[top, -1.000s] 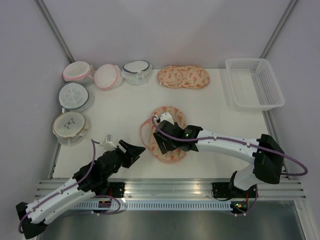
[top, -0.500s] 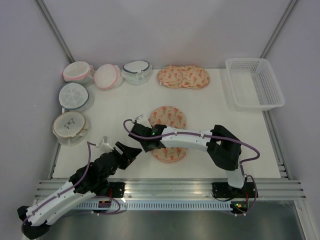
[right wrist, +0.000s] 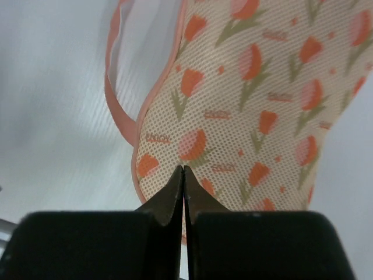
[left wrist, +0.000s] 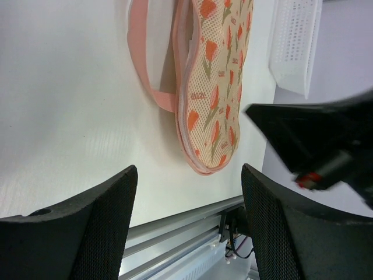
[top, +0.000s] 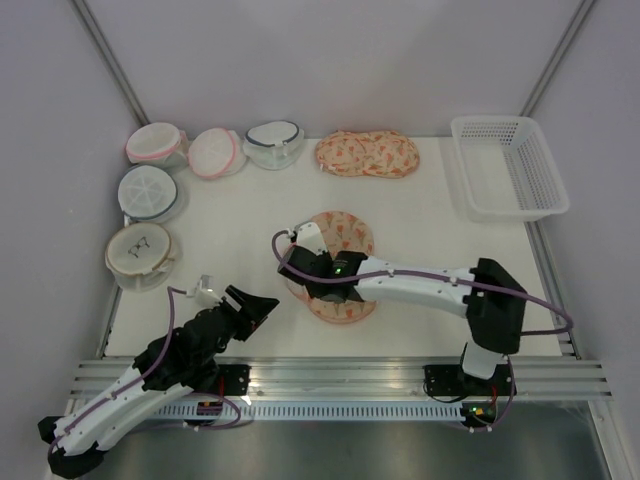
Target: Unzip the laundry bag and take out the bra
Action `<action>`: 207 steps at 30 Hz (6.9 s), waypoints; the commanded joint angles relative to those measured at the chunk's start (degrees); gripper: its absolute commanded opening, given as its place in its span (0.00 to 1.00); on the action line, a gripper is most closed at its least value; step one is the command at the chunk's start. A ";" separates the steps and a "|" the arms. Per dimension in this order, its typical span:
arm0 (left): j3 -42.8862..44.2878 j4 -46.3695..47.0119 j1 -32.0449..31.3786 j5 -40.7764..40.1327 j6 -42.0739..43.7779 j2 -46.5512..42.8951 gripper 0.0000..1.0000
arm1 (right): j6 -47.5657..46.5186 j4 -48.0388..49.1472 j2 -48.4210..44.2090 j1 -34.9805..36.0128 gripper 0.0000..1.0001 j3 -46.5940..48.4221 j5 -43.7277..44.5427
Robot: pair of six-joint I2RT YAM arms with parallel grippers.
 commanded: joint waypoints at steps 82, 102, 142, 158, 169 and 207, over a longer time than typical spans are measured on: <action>6.95 -7.68 -0.14 -4.60 -1.43 -3.77 0.77 | 1.12 0.13 -29.39 -15.45 0.66 -17.18 6.04; 6.60 -7.86 -0.14 -2.23 -0.73 -3.77 0.77 | -7.93 13.32 1.82 -18.52 0.64 -10.32 -2.67; 7.92 -8.12 -0.06 0.75 -0.46 -3.50 0.77 | -15.49 -2.84 -13.48 -31.87 0.00 31.23 16.58; 10.56 -16.47 -0.14 6.56 -3.44 -3.68 0.75 | -20.15 13.68 -1.53 -59.83 0.00 50.57 3.40; 11.78 -17.35 -0.14 6.82 -5.21 -3.41 0.75 | -16.20 18.59 5.86 -69.59 0.00 62.53 -1.52; 10.03 -20.34 -0.06 9.72 -10.22 -1.48 0.76 | -6.79 17.04 21.87 -78.03 0.85 45.82 -3.72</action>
